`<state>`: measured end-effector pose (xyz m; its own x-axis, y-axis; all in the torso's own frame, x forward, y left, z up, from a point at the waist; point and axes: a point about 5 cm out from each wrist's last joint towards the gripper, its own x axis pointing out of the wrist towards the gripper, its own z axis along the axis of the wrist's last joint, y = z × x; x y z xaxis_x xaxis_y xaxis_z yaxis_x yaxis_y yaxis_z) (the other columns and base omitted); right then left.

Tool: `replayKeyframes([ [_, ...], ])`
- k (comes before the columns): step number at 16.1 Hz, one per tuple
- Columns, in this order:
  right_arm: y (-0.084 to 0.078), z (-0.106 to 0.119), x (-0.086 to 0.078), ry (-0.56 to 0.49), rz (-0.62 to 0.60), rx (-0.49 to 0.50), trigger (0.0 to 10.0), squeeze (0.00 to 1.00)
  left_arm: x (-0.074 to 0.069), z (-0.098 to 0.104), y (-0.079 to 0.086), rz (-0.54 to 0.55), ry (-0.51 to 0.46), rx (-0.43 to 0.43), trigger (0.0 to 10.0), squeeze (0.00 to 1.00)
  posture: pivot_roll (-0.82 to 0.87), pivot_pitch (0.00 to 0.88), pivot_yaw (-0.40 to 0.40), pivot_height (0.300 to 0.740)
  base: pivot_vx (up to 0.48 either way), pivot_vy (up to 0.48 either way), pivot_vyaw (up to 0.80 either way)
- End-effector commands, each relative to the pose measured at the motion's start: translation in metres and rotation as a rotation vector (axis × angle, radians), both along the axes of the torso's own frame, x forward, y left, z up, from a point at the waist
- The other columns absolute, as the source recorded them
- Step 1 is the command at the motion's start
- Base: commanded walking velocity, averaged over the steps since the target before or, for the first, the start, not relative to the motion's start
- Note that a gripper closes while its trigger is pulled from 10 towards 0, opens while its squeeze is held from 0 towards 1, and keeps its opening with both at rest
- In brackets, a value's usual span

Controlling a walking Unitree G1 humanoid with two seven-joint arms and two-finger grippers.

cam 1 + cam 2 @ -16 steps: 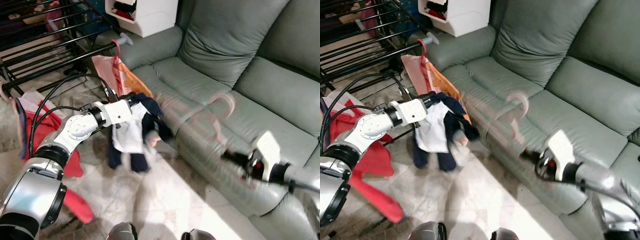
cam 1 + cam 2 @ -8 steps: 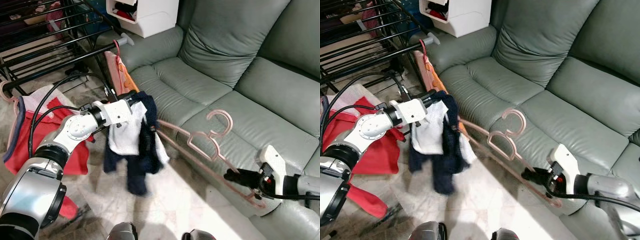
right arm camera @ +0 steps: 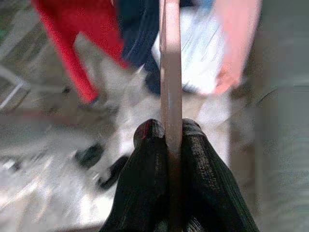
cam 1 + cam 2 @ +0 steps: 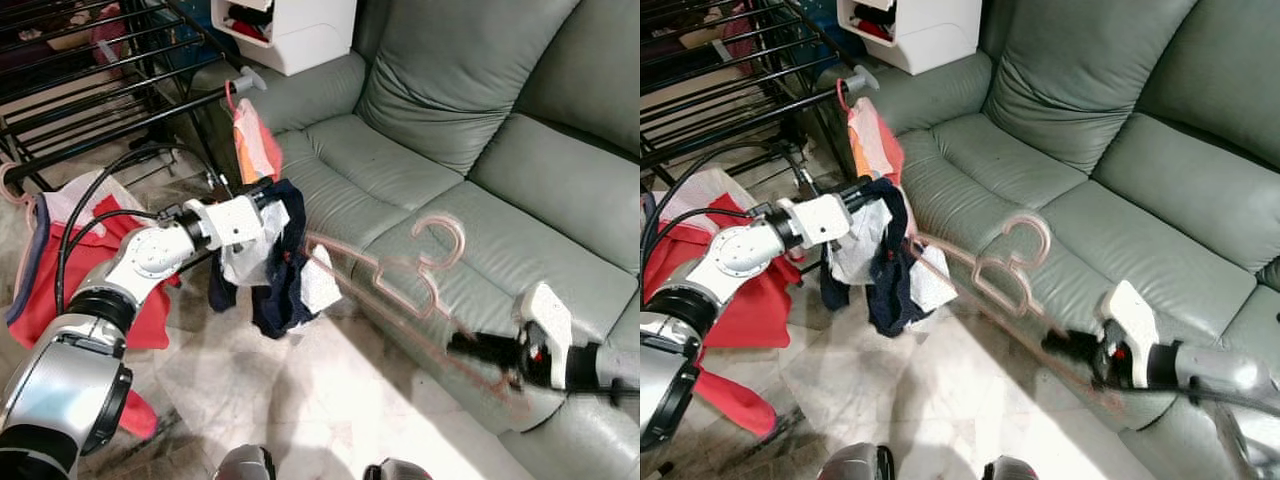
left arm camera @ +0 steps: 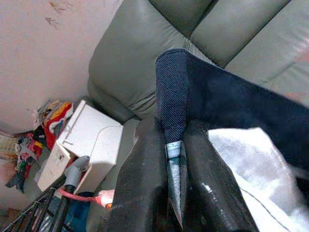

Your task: Hang hanger

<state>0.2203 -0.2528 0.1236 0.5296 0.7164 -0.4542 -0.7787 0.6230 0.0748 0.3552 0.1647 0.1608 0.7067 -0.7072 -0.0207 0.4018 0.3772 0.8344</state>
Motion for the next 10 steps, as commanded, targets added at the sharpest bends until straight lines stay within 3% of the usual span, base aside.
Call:
replayKeyframes([
  [1,-0.008,0.014,0.003,-0.052,-0.013,-0.026,10.0,0.0,0.004,0.01,0.008,0.039,-0.041,-0.007,10.0,0.0,-0.12,0.038,0.078,0.74,0.0,0.0,0.0],
  [5,-0.019,0.004,-0.017,0.082,0.06,-0.128,10.0,0.0,0.006,0.012,0.014,0.077,-0.041,-0.025,10.0,0.0,-0.12,0.039,0.077,0.74,0.0,0.0,0.0],
  [10,-0.028,-0.014,-0.021,0.123,0.037,-0.214,10.0,0.0,0.003,0.011,0.011,0.035,-0.03,-0.036,10.0,0.0,-0.12,0.042,0.074,0.74,0.0,0.0,0.0],
])
